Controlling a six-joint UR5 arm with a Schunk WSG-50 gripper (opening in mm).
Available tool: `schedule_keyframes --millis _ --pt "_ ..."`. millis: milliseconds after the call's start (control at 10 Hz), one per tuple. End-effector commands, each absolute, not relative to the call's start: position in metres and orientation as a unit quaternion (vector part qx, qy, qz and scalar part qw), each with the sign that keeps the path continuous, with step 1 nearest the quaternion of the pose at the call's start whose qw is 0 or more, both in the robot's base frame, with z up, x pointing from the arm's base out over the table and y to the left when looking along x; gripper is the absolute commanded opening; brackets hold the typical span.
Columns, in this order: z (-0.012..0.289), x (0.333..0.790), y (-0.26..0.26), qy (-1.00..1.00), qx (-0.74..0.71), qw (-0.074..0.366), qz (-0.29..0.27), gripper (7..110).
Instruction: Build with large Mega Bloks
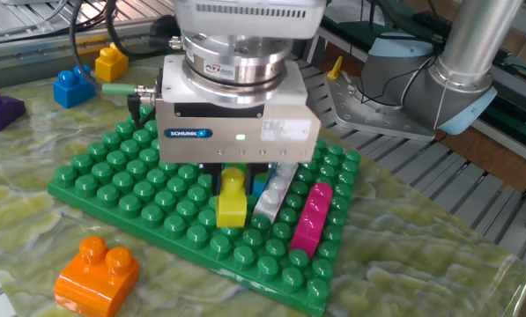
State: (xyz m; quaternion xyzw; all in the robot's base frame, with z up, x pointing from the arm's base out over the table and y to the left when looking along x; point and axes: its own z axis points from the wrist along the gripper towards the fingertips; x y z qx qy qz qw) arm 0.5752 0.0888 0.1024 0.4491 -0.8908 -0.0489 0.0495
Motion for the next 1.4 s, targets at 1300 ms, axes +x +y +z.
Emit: schedule_keyframes --millis 1300 --pt "0.103 0.582 0.102 -0.978 0.189 0.034 -0.076 7"
